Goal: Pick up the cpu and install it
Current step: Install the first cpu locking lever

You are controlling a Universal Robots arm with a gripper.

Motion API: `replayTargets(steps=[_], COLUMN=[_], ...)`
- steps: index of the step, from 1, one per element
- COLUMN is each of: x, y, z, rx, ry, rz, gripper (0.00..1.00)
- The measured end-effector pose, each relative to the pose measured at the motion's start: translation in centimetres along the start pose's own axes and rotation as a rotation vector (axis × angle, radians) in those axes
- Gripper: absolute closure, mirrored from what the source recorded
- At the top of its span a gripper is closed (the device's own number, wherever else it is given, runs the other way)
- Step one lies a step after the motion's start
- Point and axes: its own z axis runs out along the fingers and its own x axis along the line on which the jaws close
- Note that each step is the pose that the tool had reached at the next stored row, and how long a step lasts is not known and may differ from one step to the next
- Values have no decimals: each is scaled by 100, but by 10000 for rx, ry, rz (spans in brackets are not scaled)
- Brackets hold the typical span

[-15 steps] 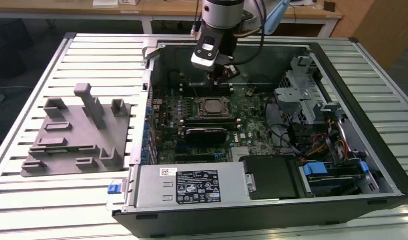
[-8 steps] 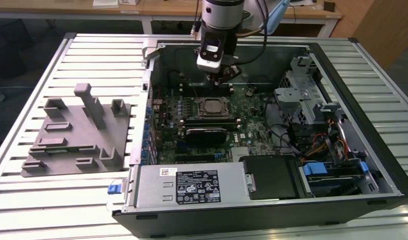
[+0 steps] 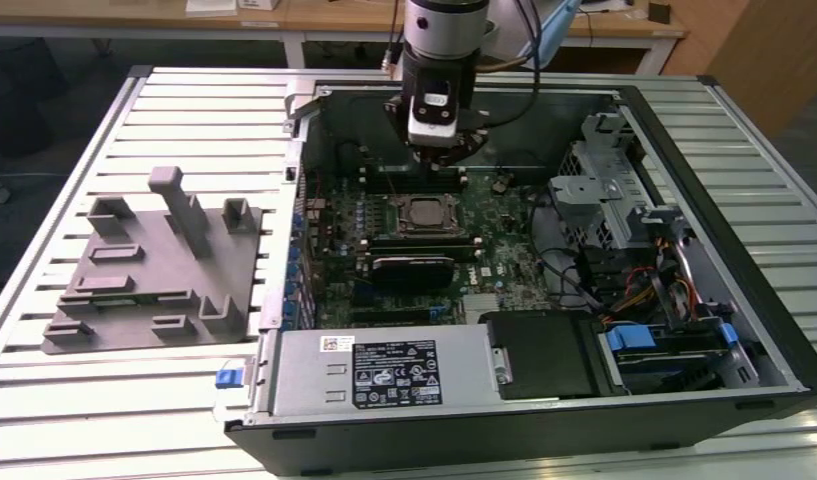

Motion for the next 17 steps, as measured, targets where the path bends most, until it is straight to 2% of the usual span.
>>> replayTargets(steps=[17], x=[0], y=[0], z=[15], rx=[-28], ry=[13], rz=[-3107], gripper=[88])
